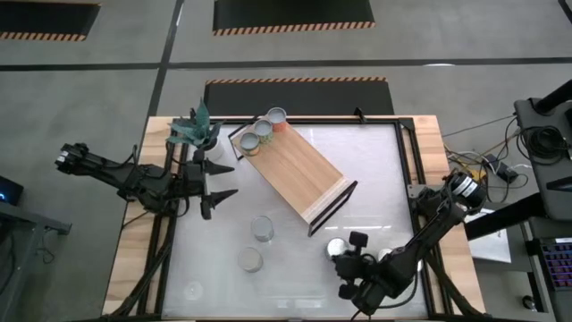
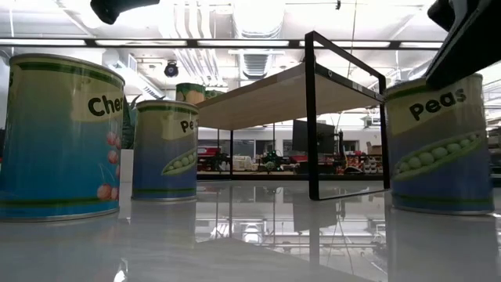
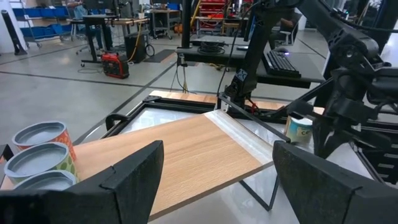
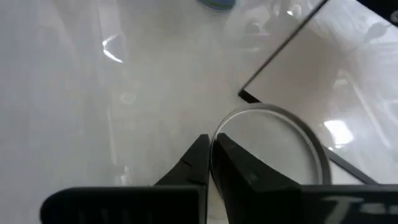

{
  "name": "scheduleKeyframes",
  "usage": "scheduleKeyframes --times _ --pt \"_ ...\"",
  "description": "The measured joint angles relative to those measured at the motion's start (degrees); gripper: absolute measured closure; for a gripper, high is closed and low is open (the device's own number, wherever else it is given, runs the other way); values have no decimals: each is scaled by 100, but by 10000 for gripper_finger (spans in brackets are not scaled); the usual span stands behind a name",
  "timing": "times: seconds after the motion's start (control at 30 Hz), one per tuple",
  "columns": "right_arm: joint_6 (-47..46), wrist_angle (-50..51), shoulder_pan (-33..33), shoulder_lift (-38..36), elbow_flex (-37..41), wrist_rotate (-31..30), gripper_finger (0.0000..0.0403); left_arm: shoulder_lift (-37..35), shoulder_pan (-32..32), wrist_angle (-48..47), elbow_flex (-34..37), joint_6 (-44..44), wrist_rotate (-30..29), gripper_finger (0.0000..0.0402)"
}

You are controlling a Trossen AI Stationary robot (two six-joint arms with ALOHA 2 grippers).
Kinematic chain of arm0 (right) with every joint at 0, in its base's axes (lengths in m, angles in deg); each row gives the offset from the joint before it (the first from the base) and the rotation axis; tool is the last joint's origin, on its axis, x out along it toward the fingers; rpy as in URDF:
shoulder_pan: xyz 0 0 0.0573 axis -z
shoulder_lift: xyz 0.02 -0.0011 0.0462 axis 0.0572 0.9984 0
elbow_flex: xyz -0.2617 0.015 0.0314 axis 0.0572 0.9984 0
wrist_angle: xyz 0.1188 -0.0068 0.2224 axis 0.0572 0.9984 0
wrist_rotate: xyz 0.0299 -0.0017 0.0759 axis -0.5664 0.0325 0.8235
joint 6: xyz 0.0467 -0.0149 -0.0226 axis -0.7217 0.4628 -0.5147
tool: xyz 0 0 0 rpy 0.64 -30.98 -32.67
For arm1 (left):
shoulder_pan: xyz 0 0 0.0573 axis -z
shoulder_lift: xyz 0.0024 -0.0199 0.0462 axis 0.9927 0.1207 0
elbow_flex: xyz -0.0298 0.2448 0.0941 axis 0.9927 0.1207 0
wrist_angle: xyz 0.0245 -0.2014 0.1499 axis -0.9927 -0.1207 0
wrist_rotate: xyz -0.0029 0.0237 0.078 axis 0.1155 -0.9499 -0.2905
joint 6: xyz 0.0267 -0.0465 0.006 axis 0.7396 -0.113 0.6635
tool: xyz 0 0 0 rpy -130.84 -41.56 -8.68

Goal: Pick and place cans onto a shelf
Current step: Put the canned peas on the shelf, then put the canned cherries on the shelf

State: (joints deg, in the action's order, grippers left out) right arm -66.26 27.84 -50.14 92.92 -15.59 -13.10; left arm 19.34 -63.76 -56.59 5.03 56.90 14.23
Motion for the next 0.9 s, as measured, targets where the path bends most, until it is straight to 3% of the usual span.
scheduleKeyframes --times 0.2,0.53,0.9 --pt "-58 56 -58 -209 -99 236 395 0 0 8 2 -26 2 119" --pt "-126 49 -51 -562 -195 34 395 9 4 17 2 -28 2 119" --pt "-350 843 26 -814 -195 83 395 18 15 17 2 -47 17 119"
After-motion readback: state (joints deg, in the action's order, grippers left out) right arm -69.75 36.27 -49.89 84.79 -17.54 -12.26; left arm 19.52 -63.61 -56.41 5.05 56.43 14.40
